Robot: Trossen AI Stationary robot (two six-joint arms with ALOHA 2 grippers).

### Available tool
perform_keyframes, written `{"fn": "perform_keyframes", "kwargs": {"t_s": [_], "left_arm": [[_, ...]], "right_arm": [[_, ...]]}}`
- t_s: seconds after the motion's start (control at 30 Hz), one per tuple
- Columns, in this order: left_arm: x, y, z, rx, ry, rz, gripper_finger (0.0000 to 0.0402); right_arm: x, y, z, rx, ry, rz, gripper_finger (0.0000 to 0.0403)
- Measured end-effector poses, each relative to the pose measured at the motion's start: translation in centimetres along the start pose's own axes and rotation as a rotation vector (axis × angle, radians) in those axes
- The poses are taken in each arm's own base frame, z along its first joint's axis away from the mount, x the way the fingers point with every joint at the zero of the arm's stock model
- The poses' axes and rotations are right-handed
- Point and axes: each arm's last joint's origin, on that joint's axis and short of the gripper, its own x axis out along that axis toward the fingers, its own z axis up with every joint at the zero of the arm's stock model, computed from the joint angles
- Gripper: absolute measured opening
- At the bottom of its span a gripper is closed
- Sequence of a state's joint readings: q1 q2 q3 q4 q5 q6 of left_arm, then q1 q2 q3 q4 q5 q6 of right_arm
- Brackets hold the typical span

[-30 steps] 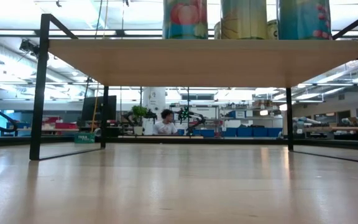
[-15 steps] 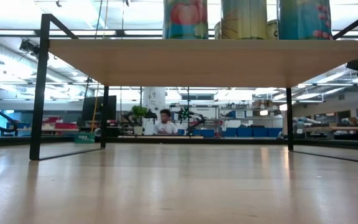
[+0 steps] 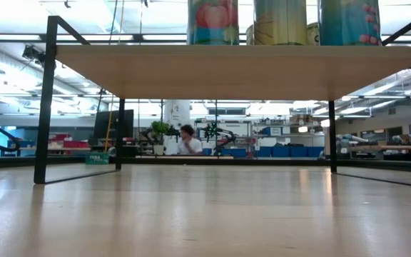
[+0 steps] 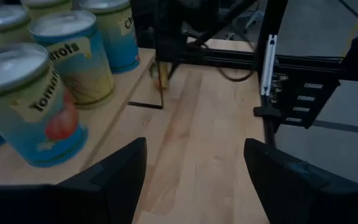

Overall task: Pick and place cans onto a shelf
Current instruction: Put the canned mushrooms on the shelf

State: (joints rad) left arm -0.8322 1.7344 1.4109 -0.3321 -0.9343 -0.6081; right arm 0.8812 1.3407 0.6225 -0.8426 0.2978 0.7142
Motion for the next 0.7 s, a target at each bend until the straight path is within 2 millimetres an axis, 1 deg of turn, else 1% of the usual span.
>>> {"fn": "perform_keyframes", "kwargs": {"t_s": [0.1, 0.2, 0.27, 0.37, 0.47, 0.57, 0.7], "left_arm": [[0.3, -0.3, -0.3, 0.069, -0.009, 0.012, 0.0274], [0.9, -1.1, -1.3, 0.155, -0.011, 0.008, 0.0274], [1.4, -1.6, -1.9, 0.166, -0.020, 0.011, 0.0274], [2.2, -2.2, -2.9, 0.177, -0.026, 0.016, 0.0274], [2.9, -3.2, -3.7, 0.190, -0.070, 0.026, 0.0274], [3.9, -4.6, -4.6, 0.239, -0.139, 0.025, 0.0275], [5.9, -5.8, -5.7, 0.380, -0.216, 0.027, 0.0275]], "right_arm": [[-0.5, 0.7, 0.2, 0.018, -0.020, 0.046, 0.0180], [-1.4, 1.4, 0.5, 0.066, -0.012, 0.120, 0.0140], [-2.4, 2.2, 1.2, 0.097, -0.018, 0.199, 0.0139], [-4.7, 3.3, 2.6, 0.144, -0.068, 0.312, 0.0139], [-7.3, 4.5, 4.4, 0.184, -0.187, 0.440, 0.0139], [-9.7, 5.4, 6.3, 0.239, -0.387, 0.536, 0.0139], [-11.7, 5.9, 8.2, 0.364, -0.646, 0.620, 0.0139]]}}
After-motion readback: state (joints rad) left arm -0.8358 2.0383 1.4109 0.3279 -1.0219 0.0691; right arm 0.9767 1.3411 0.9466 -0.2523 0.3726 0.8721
